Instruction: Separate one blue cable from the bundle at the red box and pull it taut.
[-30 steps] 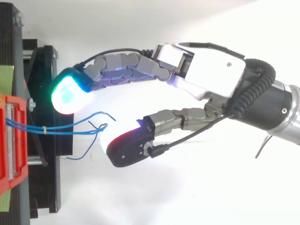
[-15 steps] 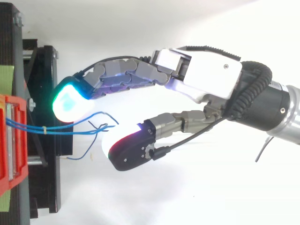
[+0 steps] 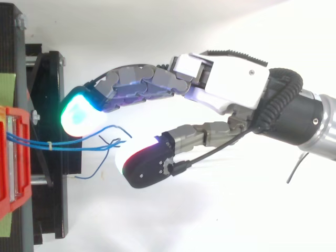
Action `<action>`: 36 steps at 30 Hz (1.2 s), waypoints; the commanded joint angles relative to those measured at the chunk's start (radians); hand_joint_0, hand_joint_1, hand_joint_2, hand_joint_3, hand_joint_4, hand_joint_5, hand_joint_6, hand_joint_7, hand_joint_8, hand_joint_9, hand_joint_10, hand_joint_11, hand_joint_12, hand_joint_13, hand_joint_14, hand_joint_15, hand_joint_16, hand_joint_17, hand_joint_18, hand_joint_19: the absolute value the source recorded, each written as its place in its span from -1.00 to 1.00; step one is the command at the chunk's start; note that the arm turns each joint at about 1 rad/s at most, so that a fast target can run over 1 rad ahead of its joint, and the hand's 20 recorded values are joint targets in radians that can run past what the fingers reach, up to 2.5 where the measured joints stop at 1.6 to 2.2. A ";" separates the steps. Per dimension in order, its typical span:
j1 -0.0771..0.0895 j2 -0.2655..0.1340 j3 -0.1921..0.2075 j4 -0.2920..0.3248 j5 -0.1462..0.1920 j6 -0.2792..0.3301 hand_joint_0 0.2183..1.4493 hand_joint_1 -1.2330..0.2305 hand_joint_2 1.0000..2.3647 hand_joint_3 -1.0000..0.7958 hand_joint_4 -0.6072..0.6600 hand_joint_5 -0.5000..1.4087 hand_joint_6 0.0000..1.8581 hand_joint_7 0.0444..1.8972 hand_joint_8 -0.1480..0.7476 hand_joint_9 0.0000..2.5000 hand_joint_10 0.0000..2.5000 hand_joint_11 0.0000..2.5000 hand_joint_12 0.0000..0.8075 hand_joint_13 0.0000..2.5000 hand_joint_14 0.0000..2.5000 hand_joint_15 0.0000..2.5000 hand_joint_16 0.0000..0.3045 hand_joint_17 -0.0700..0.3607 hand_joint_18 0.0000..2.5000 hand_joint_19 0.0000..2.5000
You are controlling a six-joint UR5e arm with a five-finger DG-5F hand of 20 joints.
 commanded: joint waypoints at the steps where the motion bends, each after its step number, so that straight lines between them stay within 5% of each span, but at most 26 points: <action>1: 0.002 -0.024 0.001 0.002 -0.002 0.007 -0.48 -0.16 -1.00 -0.44 0.37 -0.66 -0.46 -0.26 -0.06 -0.65 -1.00 -0.84 -0.16 -0.60 -0.99 -0.85 -0.74 -0.26 -0.73 -0.78; 11: 0.000 -0.043 0.007 0.051 -0.044 0.057 -0.44 -0.16 -1.00 -0.44 0.36 -0.67 -0.46 -0.23 -0.05 -0.63 -0.99 -0.80 -0.17 -0.58 -0.99 -0.84 -0.75 -0.27 -0.71 -0.79; 36: -0.012 -0.064 0.015 0.096 -0.082 0.152 -0.39 -0.18 -1.00 -0.43 0.37 -0.68 -0.46 -0.16 -0.06 -0.60 -0.99 -0.74 -0.20 -0.56 -0.99 -0.83 -0.76 -0.30 -0.71 -0.80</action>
